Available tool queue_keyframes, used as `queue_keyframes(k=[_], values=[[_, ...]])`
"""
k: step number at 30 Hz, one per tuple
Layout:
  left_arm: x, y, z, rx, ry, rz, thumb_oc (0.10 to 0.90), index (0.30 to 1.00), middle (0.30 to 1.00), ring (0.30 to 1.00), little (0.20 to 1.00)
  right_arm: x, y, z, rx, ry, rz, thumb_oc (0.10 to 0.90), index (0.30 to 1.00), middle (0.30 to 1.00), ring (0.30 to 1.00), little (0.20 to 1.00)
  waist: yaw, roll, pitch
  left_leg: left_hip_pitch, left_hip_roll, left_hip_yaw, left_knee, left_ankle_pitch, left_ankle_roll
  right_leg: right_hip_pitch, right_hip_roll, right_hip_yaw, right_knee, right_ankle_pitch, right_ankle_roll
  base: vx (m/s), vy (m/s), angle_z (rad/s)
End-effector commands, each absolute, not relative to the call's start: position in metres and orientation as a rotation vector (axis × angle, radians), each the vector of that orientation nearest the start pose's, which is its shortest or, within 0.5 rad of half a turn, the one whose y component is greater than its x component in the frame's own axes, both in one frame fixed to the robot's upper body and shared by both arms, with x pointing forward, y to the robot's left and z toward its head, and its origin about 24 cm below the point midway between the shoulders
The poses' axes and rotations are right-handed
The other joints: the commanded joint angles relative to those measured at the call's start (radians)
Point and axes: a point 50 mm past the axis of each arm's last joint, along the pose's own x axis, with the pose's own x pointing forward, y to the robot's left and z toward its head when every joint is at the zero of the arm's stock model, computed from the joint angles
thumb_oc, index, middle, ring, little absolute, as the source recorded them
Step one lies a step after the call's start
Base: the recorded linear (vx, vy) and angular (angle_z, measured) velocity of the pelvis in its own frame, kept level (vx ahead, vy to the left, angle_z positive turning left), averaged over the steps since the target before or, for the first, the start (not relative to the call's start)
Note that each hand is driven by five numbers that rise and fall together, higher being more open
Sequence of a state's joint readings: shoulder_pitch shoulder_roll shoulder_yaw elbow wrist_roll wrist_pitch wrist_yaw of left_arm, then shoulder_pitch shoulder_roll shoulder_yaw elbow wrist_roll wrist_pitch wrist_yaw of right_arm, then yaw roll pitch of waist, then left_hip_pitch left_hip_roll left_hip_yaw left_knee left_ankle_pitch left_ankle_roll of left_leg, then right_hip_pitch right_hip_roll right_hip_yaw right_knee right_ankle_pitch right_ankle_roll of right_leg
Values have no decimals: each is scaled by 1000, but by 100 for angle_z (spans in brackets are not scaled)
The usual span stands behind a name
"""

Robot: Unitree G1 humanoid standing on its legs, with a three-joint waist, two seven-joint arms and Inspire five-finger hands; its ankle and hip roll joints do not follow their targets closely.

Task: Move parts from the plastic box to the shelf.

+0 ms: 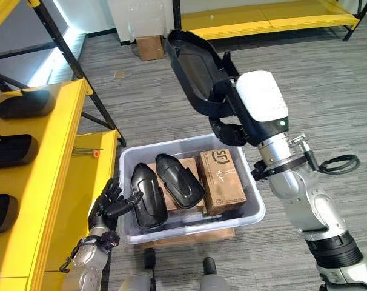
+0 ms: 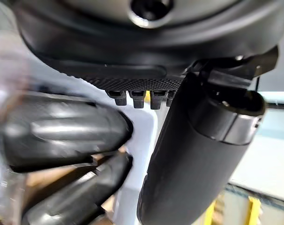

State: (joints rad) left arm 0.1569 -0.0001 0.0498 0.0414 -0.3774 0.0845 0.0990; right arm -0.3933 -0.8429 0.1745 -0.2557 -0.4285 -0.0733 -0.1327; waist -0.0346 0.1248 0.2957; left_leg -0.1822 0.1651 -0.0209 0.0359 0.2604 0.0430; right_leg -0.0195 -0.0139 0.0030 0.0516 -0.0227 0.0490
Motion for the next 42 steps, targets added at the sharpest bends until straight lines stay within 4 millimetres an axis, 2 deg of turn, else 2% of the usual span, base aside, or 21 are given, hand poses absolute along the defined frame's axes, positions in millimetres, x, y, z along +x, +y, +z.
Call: queue_keyframes(k=[1, 2, 3, 5, 6, 9, 10, 11, 13, 14, 16, 17, 20, 21, 24, 31, 32, 42], values=[[225, 193, 21, -282, 83, 214, 900, 1000, 1000, 1000, 1000, 262, -158, 293, -1074, -1148, -73, 400, 300, 300, 300, 300, 21, -68, -68, 149, 5, 139, 41, -207, -70, -23, -35, -52, -138, 125, -12, -145, -62, 97], [224, 193, 21, -282, 83, 215, 900, 1000, 1000, 1000, 1000, 263, -158, 293, -1074, -1148, -72, 400, 300, 300, 300, 300, 19, -67, -66, 148, 7, 138, 43, -205, -71, -22, -33, -53, -137, 128, -14, -151, -61, 75], [223, 194, 23, -272, 75, 221, 900, 1000, 1000, 1000, 1000, 265, -157, 289, -1049, -1133, -69, 400, 300, 300, 300, 300, 2, -49, -86, 254, 41, 149, 115, -215, -69, -48, -29, -88, -136, 122, -17, -69, -28, 54], [222, 193, 23, -274, 72, 224, 900, 1000, 1000, 1000, 1000, 267, -159, 285, -1047, -1114, -81, 400, 300, 300, 300, 300, -23, -36, -108, 330, 62, 161, 130, -209, -68, -57, -27, -120, -134, 121, -16, -54, -14, 68], [223, 190, 24, -274, 71, 217, 900, 1000, 1000, 1000, 1000, 268, -161, 284, -1047, -1106, -95, 400, 300, 300, 300, 300, -44, -29, -116, 375, 92, 202, 158, -201, -71, -64, -32, -146, -131, 126, -14, -14, 32, 119], [226, 187, 26, -260, 62, 194, 900, 1000, 1000, 1000, 1000, 269, -175, 283, -1073, -1071, -153, 400, 300, 300, 300, 300, -99, -4, -139, 499, 156, 266, 90, -173, -90, -74, -59, -213, -130, 139, 11, -10, 133, 164], [229, 185, 30, -249, 41, 186, 900, 1000, 1000, 1000, 1000, 269, -181, 284, -1078, -1059, -182, 400, 300, 300, 300, 300, -110, 13, -145, 517, 138, 255, 19, -188, -105, -84, -65, -221, -129, 144, 24, -2, 159, 198], [229, 185, 30, -249, 41, 186, 900, 1000, 1000, 1000, 1000, 269, -182, 284, -1078, -1059, -183, 400, 300, 300, 300, 300, -112, 15, -146, 520, 138, 253, 11, -185, -105, -83, -65, -224, -129, 143, 26, -52, 168, 170], [234, 180, 33, -240, 30, 167, 900, 1000, 1000, 1000, 1000, 267, -191, 287, -1086, -1054, -235, 400, 300, 300, 300, 300, -133, 18, -144, 500, 154, 333, -39, -174, -116, -91, -91, -241, -125, 163, 38, -55, 183, 78], [235, 179, 34, -242, 26, 162, 900, 1000, 1000, 1000, 1000, 265, -195, 288, -1092, -1052, -248, 400, 300, 300, 300, 300, -134, 26, -144, 509, 153, 344, -78, -169, -125, -93, -107, -254, -120, 170, 41, 27, 210, 52], [235, 181, 36, -231, 14, 174, 900, 1000, 1000, 1000, 1000, 265, -196, 288, -1090, -1050, -260, 400, 300, 300, 300, 300, -124, 36, -138, 512, 140, 304, -122, -169, -124, -79, -101, -255, -117, 159, 39, 29, 186, 99], [235, 182, 36, -234, 10, 182, 900, 1000, 1000, 1000, 1000, 264, -196, 289, -1091, -1053, -261, 400, 300, 300, 300, 300, -120, 38, -135, 506, 139, 310, -123, -175, -124, -81, -103, -254, -109, 157, 38, -60, 269, 79], [233, 185, 36, -225, 5, 204, 900, 1000, 1000, 1000, 1000, 264, -191, 291, -1067, -1072, -253, 400, 300, 300, 300, 300, -97, 25, -121, 480, 116, 303, -123, -181, -127, -77, -116, -256, -101, 149, 30, -81, 196, 14], [232, 189, 35, -223, 6, 228, 900, 1000, 1000, 1000, 1000, 264, -189, 291, -1058, -1075, -252, 400, 300, 300, 300, 300, -79, 9, -111, 462, 96, 299, -123, -185, -130, -74, -126, -264, -102, 147, 20, -54, 153, 13], [229, 193, 33, -214, 11, 249, 900, 1000, 1000, 1000, 1000, 266, -189, 287, -1044, -1059, -244, 400, 300, 300, 300, 300, -56, -12, -101, 443, 66, 293, -123, -209, -129, -73, -139, -271, -101, 140, 13, -104, 172, 10], [225, 199, 32, -195, 14, 268, 900, 1000, 1000, 1000, 1000, 266, -183, 282, -1031, -1053, -216, 400, 300, 300, 300, 300, -28, -35, -96, 427, 30, 285, -123, -246, -131, -62, -152, -277, -108, 131, 11, -74, 116, 1], [223, 201, 31, -197, 17, 282, 900, 1000, 1000, 1000, 1000, 266, -179, 280, -1019, -1055, -195, 400, 300, 300, 300, 300, -17, -43, -91, 420, 13, 282, -123, -254, -132, -60, -157, -275, -108, 133, 10, -78, 122, 4], [221, 205, 33, -183, 3, 306, 900, 1000, 1000, 1000, 1000, 269, -166, 279, -987, -1073, -148, 400, 300, 300, 300, 300, 19, -67, -68, 400, -25, 285, -123, -259, -133, -49, -182, -267, -79, 139, 7, -81, 108, 2]])
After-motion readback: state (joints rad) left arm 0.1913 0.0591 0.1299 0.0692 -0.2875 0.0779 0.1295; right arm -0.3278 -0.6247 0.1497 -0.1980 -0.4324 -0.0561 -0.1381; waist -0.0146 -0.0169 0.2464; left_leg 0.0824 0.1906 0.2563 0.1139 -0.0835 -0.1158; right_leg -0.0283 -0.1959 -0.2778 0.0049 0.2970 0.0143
